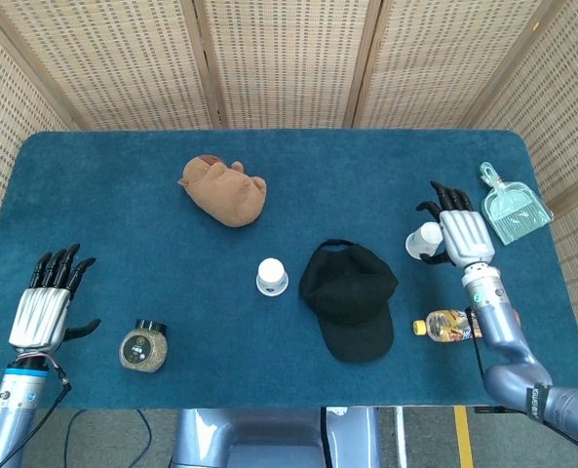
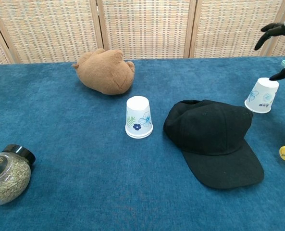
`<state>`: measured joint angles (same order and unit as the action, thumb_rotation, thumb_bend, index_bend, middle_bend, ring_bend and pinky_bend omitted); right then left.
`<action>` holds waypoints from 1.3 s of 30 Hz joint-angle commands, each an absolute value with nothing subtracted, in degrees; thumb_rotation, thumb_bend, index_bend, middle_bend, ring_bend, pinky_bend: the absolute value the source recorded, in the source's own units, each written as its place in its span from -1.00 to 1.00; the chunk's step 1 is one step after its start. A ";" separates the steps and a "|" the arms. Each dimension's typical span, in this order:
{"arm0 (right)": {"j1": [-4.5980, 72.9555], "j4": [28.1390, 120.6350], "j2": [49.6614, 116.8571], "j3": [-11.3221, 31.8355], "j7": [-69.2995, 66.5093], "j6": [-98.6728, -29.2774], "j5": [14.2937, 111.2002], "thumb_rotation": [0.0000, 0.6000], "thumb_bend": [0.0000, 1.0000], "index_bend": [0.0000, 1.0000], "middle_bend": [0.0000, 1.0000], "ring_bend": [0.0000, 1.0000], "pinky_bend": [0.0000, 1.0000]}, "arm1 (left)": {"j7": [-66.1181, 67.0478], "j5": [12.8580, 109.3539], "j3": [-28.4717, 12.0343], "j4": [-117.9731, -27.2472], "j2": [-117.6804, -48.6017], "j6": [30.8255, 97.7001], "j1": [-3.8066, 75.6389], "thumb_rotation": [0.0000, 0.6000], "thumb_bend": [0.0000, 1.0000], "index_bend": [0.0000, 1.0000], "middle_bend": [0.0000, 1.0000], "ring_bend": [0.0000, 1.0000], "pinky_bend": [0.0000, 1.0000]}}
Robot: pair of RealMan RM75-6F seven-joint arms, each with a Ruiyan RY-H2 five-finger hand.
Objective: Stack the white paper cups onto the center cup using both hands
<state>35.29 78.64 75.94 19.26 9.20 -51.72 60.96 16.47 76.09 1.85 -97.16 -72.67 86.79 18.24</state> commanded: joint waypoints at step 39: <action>43.78 52.59 88.63 15.96 11.11 -38.28 48.00 1.00 -0.61 0.01 -0.82 -0.99 -0.81 | 15.32 80.51 -2.11 -96.41 -72.62 83.13 15.34 1.00 -0.77 -0.68 -1.00 -1.00 -1.00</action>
<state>43.78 52.59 88.62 15.95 11.11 -38.27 48.02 15.34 80.51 -2.10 -96.42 -72.62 83.14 15.35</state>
